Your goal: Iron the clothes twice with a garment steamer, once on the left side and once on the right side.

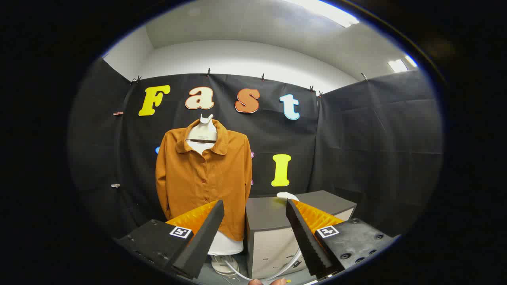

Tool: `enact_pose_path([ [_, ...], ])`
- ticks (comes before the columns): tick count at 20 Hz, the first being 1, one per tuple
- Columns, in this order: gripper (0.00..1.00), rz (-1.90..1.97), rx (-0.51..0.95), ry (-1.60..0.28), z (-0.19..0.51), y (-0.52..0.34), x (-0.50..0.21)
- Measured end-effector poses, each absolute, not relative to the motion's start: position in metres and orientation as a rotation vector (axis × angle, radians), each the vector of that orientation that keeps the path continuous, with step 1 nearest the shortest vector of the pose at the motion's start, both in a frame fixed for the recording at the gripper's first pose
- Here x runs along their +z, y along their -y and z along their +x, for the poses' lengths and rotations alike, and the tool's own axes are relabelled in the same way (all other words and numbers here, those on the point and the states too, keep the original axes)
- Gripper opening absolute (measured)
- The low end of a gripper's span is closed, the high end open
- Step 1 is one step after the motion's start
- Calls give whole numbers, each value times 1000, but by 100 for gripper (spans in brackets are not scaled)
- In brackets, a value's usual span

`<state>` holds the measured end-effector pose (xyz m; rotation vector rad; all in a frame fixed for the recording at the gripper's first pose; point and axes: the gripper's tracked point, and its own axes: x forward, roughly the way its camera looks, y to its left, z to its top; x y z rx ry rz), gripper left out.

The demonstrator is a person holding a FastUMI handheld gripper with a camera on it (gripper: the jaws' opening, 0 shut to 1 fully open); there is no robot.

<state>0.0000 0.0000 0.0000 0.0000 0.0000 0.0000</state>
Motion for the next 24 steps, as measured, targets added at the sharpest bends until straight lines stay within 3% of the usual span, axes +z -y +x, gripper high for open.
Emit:
enact_pose_path([
  [24,98,-6,0,-1,-12,5,-2],
])
